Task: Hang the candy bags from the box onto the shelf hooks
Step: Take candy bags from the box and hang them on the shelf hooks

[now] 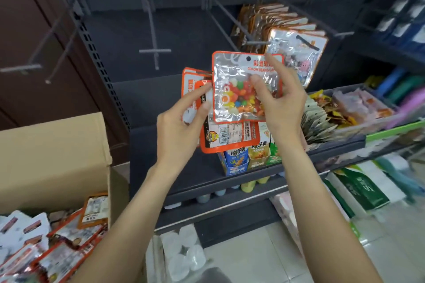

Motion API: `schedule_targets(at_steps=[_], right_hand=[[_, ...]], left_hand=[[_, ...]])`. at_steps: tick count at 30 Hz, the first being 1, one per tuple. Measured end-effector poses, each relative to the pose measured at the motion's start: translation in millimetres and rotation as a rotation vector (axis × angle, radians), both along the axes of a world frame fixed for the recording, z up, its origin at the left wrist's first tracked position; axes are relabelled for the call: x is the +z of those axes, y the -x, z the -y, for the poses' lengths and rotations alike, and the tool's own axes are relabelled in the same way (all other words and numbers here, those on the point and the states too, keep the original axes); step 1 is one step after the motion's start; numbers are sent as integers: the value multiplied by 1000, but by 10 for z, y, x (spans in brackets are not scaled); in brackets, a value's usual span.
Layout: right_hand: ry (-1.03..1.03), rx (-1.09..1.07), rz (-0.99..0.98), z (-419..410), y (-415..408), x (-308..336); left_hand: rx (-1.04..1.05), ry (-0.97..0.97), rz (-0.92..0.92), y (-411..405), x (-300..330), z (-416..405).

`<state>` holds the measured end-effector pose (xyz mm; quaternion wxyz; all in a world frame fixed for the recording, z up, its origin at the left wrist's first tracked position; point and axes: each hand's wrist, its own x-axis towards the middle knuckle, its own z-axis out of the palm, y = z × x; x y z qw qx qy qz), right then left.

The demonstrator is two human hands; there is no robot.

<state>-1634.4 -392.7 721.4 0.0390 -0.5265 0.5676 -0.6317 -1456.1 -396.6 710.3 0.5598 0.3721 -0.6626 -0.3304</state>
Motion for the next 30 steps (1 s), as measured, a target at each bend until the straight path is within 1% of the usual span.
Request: schedule_targets(at_steps=[4,7,14,18,21,24,30], right_hand=[[-121,47,-89,114,101,41],[-104,51,-112,141,102,23],[-61,26,-84,185,81,8],[-58,4,-85,179,75,18],[-101,6,-32,184,69,26],[-97,4,-6,322,54,47],[-109,-123,-164,989,5,69]], left_hand=[[-22,-37,2,29,-43,46],[-32,-78,-11,12,-76,57],[-25,-144,-58,-64,-135,91],[-40,-147,-64,-90,-111,82],[-43,-135,-58,-92,-105,50],[-25,-132,-43,-123,-146,51],[87,-246,-40,-285,-356,133]])
